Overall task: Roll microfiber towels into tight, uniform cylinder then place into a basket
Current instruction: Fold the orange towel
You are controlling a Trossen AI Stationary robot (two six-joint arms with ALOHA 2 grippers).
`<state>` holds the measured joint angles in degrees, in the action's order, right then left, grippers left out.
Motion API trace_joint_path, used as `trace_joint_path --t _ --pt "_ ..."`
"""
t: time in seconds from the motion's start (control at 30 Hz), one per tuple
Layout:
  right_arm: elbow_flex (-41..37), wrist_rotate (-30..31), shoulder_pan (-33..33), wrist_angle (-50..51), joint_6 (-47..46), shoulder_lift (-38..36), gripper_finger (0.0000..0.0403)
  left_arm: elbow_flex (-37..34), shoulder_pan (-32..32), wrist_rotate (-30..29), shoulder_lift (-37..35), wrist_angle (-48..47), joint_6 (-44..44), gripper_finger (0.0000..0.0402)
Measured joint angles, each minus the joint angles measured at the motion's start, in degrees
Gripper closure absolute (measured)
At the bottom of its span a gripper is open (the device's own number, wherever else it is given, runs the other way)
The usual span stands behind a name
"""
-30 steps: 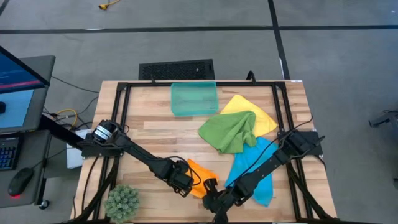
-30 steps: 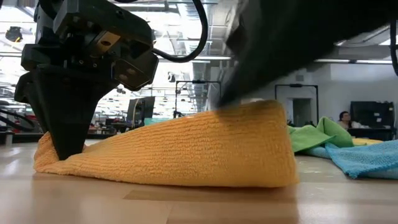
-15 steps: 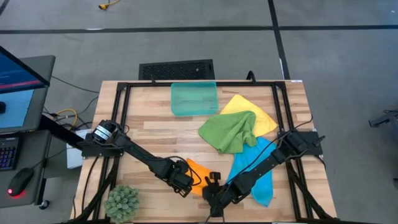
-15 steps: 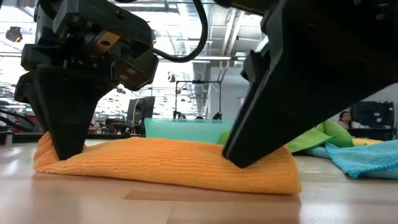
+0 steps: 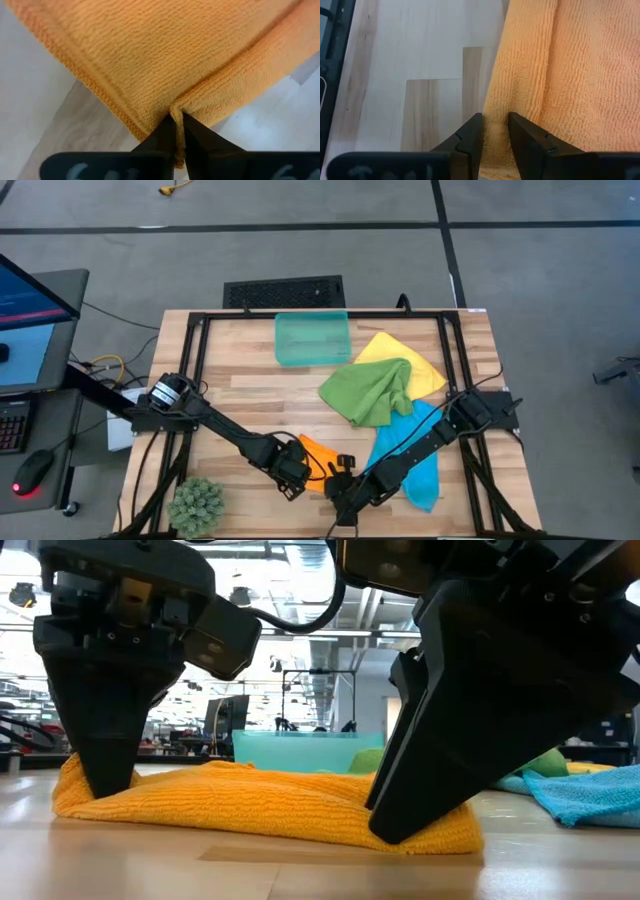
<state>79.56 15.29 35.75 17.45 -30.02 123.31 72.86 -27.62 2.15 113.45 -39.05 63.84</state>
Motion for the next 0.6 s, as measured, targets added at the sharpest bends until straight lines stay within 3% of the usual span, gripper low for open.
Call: trace_joint_path --t 0.4,0.6 --pt "-0.1 0.0 0.2 0.1 0.0 0.1 0.0282 0.0 -1.8 -0.2 0.0 0.0 -7.0 0.0282" --pt "-0.1 0.0 0.2 0.1 0.1 0.2 0.0282 1.2 -2.3 0.3 0.1 -2.3 -12.5 0.0268"
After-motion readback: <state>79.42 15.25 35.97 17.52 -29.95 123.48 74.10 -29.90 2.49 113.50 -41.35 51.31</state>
